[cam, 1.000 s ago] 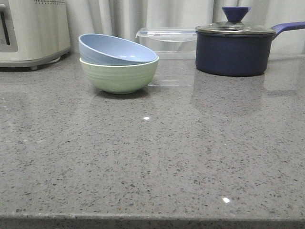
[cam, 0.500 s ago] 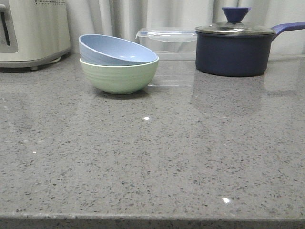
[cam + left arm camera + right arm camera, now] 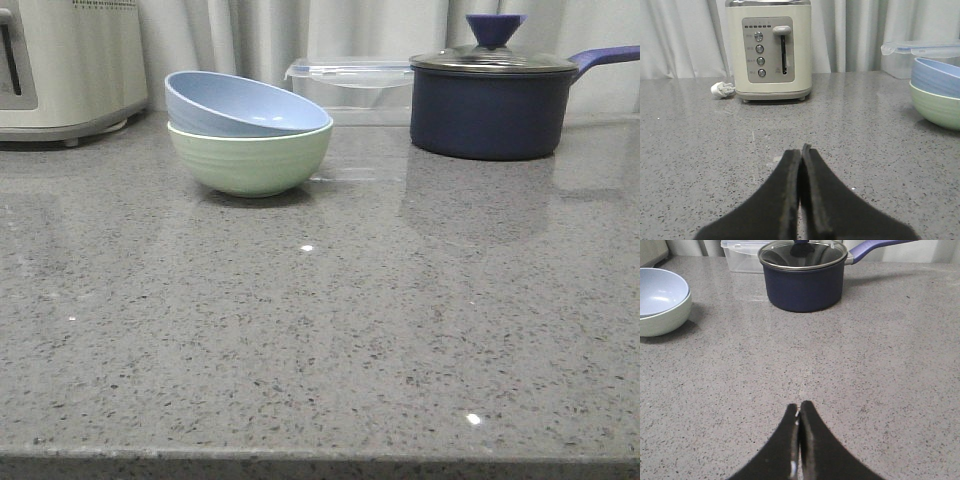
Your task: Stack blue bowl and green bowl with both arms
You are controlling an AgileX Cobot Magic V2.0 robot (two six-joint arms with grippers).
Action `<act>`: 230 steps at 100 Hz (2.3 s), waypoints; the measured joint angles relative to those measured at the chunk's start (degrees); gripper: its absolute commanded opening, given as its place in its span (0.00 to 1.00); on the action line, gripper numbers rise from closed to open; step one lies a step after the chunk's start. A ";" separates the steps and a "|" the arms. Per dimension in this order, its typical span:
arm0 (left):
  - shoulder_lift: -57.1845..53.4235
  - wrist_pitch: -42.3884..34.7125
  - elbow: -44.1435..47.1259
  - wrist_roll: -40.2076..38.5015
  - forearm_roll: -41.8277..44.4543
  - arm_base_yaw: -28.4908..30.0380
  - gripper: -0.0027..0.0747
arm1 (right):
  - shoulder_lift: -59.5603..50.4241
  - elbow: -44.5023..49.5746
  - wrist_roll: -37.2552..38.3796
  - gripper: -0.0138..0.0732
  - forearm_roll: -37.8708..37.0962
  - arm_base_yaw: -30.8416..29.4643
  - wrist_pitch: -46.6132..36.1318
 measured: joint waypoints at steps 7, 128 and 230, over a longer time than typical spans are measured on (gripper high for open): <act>0.00 0.00 0.00 0.00 0.10 0.00 0.01 | 0.00 0.00 0.00 0.07 0.00 0.00 0.00; 0.00 0.07 0.00 0.00 0.10 0.00 0.01 | 0.00 6.53 0.12 0.07 -4.31 -1.34 -7.37; 0.00 0.07 0.00 0.00 0.10 0.00 0.01 | -7.24 29.98 -8.84 0.07 9.46 -22.67 -40.76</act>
